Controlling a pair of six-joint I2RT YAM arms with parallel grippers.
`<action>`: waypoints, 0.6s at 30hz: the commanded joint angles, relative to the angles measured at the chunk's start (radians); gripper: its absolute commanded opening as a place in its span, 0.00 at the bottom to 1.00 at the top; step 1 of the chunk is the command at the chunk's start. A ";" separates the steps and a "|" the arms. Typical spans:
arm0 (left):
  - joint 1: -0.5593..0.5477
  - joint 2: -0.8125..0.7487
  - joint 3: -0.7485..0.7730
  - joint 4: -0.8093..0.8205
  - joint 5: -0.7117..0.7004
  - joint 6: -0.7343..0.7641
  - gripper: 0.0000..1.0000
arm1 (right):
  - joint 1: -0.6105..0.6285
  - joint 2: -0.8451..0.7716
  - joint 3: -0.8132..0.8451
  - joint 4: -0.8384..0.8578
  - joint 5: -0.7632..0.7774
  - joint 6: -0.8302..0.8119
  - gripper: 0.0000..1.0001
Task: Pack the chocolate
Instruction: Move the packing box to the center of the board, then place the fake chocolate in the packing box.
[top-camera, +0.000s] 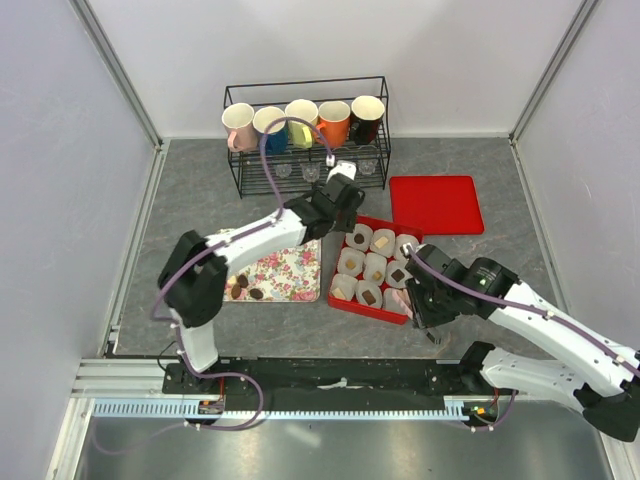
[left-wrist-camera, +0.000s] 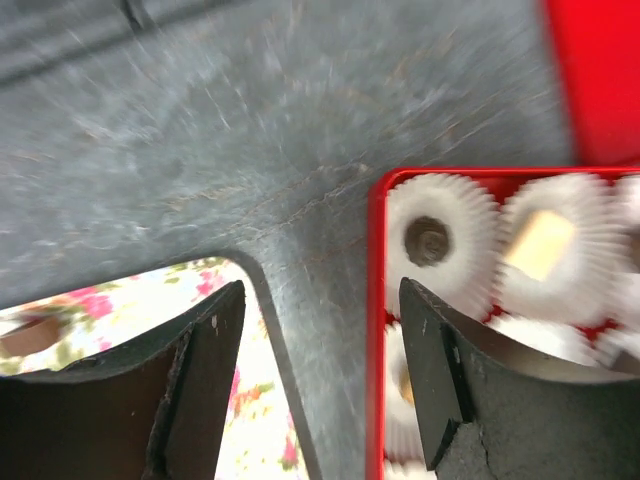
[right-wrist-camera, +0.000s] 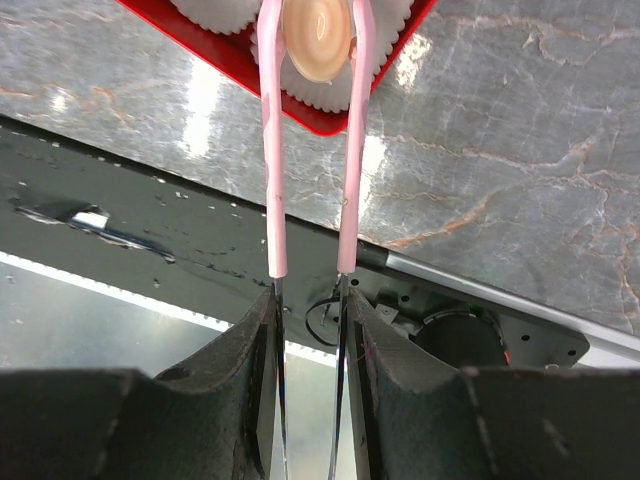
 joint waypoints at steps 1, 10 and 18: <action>-0.001 -0.230 -0.032 0.037 0.010 0.022 0.71 | -0.005 0.017 -0.029 0.013 -0.003 0.001 0.00; -0.001 -0.618 -0.174 0.032 -0.074 0.053 0.72 | -0.005 0.071 -0.025 0.030 -0.011 -0.022 0.00; -0.001 -0.852 -0.236 -0.028 -0.129 0.095 0.72 | -0.008 0.117 -0.009 0.019 -0.029 -0.033 0.03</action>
